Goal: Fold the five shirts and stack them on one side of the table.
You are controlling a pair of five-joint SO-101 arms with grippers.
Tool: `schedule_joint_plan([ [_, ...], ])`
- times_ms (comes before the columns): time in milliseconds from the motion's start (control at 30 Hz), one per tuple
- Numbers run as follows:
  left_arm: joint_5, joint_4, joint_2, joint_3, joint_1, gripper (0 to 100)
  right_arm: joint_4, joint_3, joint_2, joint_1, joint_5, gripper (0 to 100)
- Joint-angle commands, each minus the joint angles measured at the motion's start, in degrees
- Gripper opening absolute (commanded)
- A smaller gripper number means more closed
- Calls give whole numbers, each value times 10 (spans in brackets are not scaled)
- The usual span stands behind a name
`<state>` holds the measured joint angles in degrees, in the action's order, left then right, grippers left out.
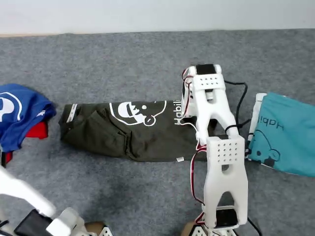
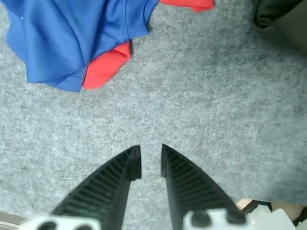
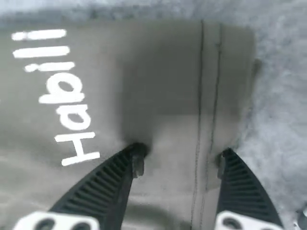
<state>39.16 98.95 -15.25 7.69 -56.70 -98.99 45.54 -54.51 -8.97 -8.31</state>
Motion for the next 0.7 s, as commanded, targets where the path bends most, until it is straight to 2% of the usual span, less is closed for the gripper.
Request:
schedule_joint_plan([
  [0, -1, 1, -2, -7, 12, 79, 7, 4, -17, 5, -8, 258],
  [167, -1, 1, -2, -7, 12, 79, -7, 6, -45, -15, -4, 228],
  [333, -1, 1, -2, -7, 11, 79, -20, 54, -45, -12, 12, 5],
  [500, -1, 1, -2, -7, 12, 79, -37, 115, -44, -2, 36, 9],
  [667, -1, 0, -2, -7, 12, 79, -38, 133, -44, 40, 49, 10],
])
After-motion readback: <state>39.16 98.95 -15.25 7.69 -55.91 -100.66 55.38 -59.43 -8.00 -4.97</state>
